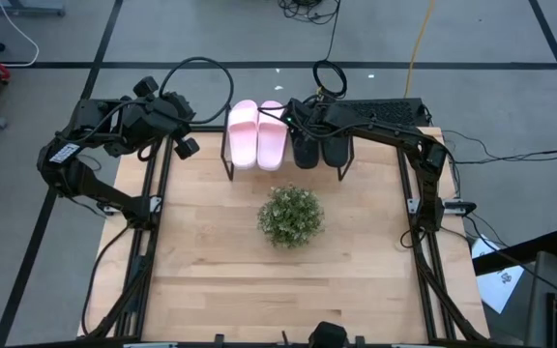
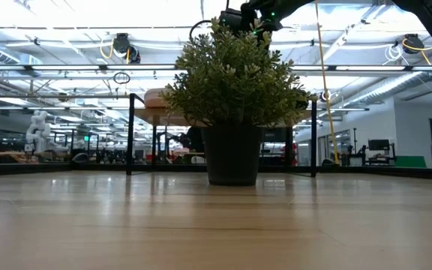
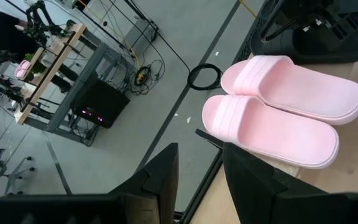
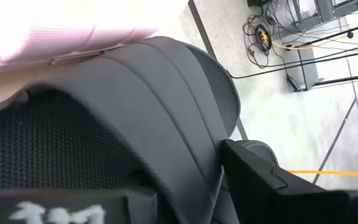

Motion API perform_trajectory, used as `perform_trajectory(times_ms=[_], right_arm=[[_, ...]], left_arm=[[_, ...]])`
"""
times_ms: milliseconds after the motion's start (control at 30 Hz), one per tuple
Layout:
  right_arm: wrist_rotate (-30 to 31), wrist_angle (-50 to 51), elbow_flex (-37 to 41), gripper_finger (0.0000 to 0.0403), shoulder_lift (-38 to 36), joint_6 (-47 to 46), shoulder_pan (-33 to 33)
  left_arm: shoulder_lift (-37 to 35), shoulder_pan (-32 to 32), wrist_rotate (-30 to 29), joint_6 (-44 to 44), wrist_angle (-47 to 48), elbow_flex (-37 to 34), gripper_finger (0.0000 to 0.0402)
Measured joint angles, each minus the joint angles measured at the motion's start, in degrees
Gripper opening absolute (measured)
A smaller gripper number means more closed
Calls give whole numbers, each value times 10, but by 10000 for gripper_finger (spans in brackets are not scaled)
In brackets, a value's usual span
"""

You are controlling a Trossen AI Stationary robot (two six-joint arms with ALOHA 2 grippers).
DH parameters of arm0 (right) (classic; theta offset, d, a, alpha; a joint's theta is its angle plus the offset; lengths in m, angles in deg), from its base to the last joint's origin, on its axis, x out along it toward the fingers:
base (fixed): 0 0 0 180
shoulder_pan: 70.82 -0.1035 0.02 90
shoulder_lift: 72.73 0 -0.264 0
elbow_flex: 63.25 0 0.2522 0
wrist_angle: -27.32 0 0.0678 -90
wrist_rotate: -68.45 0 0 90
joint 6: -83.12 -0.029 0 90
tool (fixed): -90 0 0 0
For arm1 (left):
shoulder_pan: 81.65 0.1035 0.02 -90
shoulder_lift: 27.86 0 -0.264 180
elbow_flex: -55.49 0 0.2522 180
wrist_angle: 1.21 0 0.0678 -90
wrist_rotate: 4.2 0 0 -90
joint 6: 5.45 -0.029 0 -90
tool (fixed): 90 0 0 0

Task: Pick and place slides into the shelf
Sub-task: Put the black slide on the shelf

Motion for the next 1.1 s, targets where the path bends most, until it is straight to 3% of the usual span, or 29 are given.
perform_trajectory(times_ms=[867, 1100], right_arm=[[-10, -32, 41, 120, -4, 68, -25], [-9, -34, 41, 166, -4, 71, -26]], left_arm=[[0, 0, 0, -9, 0, 0, 134], [0, 0, 0, -9, 0, 0, 134]])
